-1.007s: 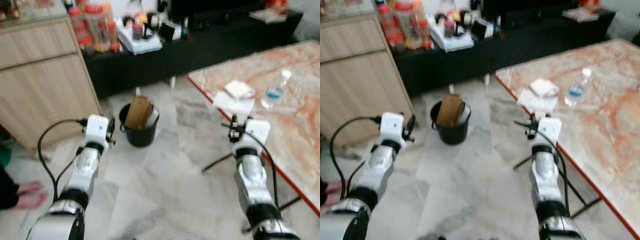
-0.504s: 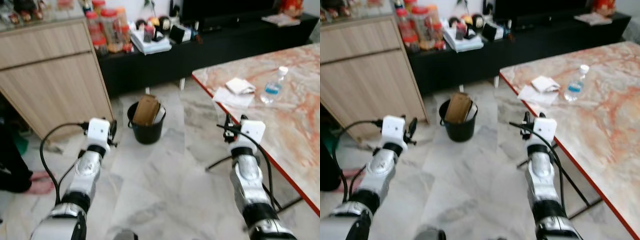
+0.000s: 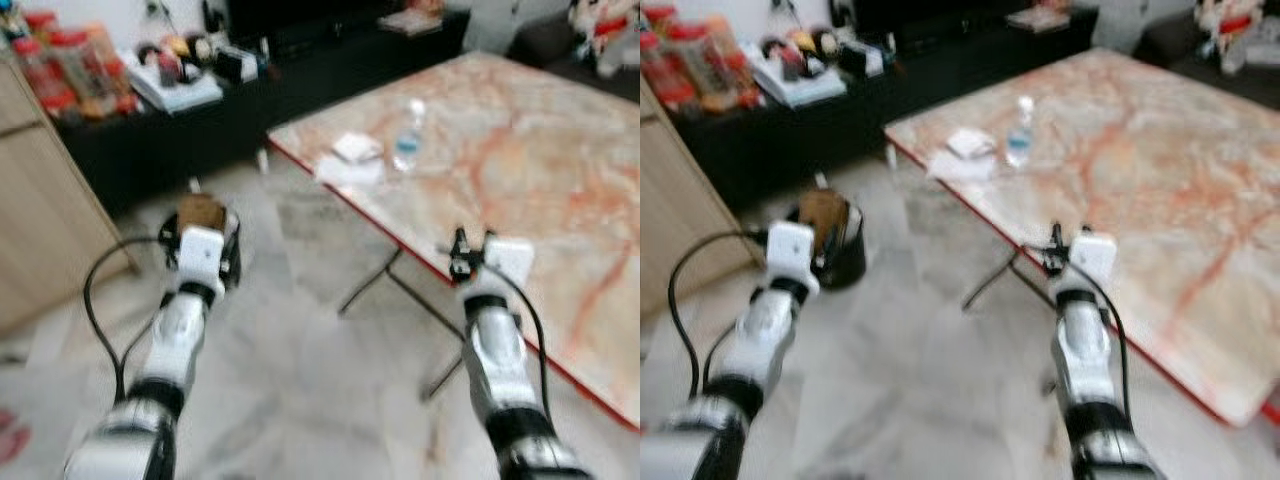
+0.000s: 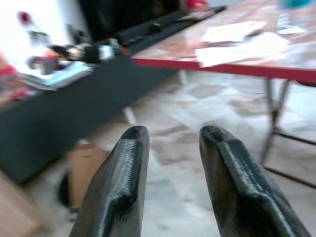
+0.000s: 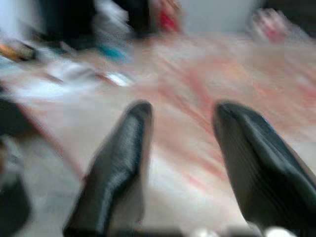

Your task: Picking trash to rubbish bin

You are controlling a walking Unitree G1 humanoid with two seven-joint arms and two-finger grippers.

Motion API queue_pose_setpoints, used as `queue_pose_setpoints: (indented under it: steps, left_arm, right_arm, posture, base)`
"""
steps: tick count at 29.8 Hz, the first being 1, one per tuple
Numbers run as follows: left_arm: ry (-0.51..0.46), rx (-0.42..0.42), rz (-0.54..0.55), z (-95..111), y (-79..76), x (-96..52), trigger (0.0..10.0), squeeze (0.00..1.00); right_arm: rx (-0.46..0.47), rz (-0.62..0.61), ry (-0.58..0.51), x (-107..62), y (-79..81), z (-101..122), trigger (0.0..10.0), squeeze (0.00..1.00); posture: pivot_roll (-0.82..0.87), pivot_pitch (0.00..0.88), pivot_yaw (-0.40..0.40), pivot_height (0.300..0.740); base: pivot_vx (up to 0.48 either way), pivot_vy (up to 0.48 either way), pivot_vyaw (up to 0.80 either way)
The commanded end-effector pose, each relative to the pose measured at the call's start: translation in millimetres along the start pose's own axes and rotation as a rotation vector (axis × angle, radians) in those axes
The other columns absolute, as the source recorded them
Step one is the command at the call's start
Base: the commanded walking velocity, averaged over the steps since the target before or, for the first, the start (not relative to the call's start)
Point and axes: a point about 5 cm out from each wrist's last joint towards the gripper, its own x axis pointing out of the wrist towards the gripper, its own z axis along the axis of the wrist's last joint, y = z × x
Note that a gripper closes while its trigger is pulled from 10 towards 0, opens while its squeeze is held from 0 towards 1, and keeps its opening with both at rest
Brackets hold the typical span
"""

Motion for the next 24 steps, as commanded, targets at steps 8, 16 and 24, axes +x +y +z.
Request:
queue_pose_setpoints:
  steps: [8,16,24]
  left_arm:
    - [-0.024,0.015,-0.011,6.1,2.3,3.4,10.0,0.0]
    - [-0.026,-0.007,-0.005,6.8,2.9,4.1,10.0,0.0]
    - [-0.022,-0.003,-0.016,6.5,2.2,4.3,10.0,0.0]
  right_arm:
    - [0.018,0.005,-0.032,2.8,4.0,6.1,10.0,0.0]
    - [0.022,0.006,-0.039,2.9,4.3,7.0,10.0,0.0]
    - [0.035,-0.005,-0.02,3.1,3.7,4.9,10.0,0.0]
  posture:
    - [0.13,0.127,-0.015,0.74]
    - [0.13,0.128,-0.016,0.74]
    - [0.13,0.13,-0.014,0.74]
  base:
    - [0.0,0.0,0.0]
    - [0.0,0.125,0.0]
    - [0.0,0.375,-0.09]
